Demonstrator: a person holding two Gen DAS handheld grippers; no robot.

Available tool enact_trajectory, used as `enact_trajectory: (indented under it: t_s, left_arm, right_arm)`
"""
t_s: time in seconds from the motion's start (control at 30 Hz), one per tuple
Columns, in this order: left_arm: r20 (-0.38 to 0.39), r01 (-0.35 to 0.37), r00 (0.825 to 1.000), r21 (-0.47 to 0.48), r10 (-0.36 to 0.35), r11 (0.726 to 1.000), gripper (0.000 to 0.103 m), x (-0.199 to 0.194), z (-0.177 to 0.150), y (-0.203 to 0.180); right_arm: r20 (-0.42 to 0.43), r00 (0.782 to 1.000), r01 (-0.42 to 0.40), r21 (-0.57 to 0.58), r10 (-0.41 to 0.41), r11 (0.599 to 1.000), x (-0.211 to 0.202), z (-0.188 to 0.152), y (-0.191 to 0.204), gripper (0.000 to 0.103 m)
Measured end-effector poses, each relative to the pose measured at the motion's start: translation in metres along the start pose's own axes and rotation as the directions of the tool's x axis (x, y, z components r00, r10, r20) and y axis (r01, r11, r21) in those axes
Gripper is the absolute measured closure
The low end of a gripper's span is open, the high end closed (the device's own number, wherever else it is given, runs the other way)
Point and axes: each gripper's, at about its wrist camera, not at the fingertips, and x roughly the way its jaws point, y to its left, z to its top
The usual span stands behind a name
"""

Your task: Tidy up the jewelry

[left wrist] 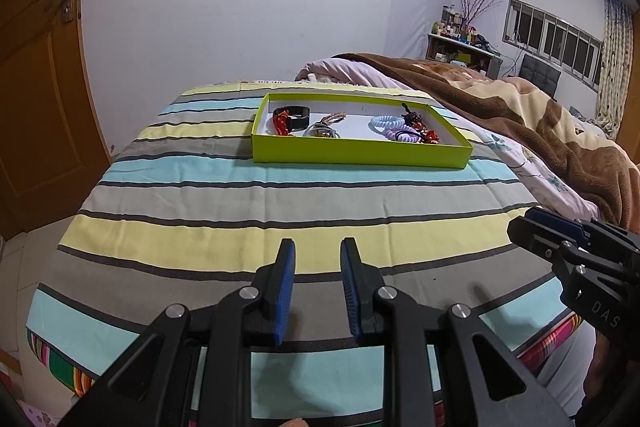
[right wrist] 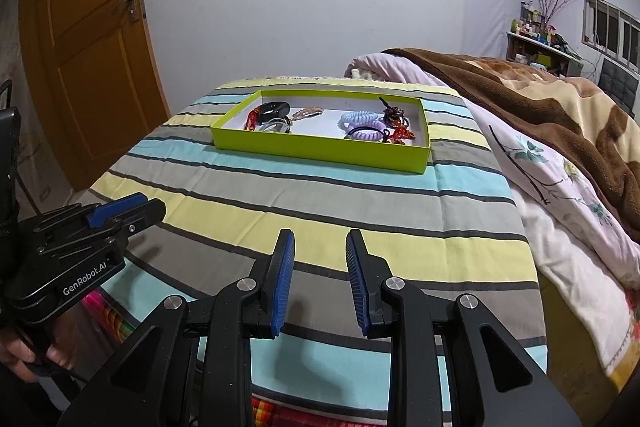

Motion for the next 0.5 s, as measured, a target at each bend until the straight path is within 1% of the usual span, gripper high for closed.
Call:
enact_trajectory:
  t_s: [0.5]
  left_arm:
    - [0.006, -0.006, 1.0, 0.005, 0.006, 1.0, 0.079, -0.0018, 0.0005, -0.0008]
  right_arm:
    - [0.003, 1.0, 0.002, -0.002, -0.002, 1.0, -0.0026, 0.0015, 0.0007, 0.076]
